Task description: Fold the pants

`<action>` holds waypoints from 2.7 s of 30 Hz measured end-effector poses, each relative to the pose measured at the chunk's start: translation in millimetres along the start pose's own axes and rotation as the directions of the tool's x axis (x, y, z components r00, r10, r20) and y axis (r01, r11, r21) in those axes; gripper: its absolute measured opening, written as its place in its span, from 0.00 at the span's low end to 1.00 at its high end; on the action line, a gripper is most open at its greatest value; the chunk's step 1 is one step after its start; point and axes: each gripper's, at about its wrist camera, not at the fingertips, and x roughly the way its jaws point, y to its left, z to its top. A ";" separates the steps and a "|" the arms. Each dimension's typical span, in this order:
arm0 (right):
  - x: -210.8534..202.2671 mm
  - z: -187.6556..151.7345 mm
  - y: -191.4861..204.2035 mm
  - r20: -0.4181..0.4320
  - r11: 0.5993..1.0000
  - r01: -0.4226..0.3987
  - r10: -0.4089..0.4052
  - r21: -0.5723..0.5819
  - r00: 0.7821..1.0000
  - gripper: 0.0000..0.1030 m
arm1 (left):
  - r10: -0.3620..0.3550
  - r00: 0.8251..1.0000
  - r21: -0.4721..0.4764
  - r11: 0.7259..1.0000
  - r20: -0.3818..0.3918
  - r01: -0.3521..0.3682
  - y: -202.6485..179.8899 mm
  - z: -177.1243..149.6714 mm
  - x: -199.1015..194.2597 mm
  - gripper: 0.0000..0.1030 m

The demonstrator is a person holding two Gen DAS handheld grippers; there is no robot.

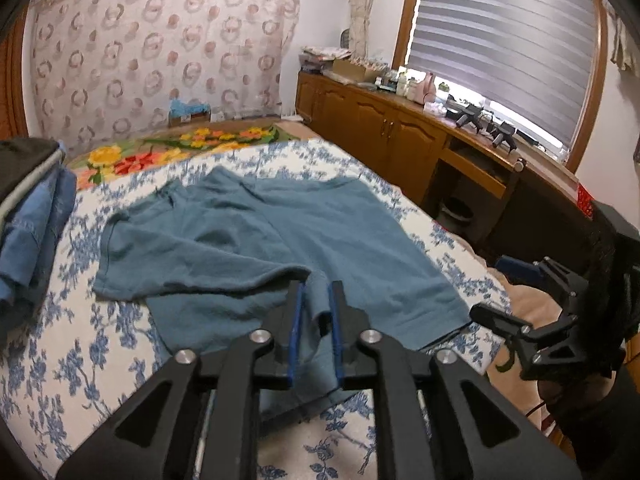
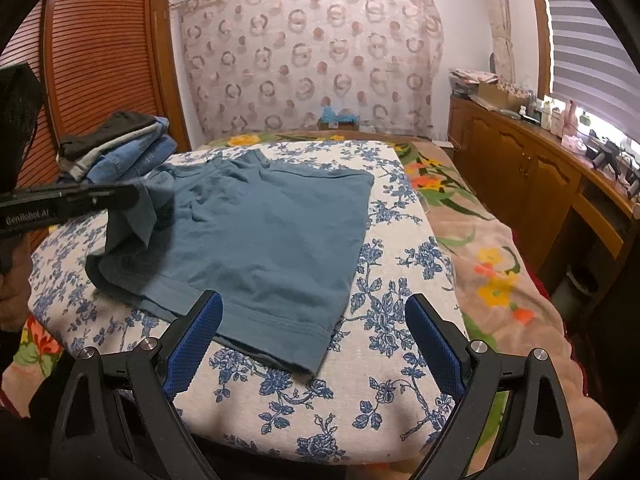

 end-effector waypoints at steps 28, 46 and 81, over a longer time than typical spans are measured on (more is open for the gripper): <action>26.4 17.0 49.8 -0.031 0.990 -0.124 0.122 -0.068 0.992 0.43 | 0.098 0.987 -0.081 0.991 -0.127 -0.109 64.9 -68.7 3.3 0.58; 58.4 28.6 90.1 -0.093 0.963 -0.249 0.239 -0.108 0.966 0.33 | 0.107 0.990 -0.076 0.991 -0.094 -0.114 65.2 -82.5 -13.9 0.60; -2.5 64.4 64.4 0.102 0.973 -0.210 0.220 -0.095 0.970 0.04 | 0.094 0.993 -0.064 0.994 0.067 -0.090 42.0 -37.2 -38.3 0.59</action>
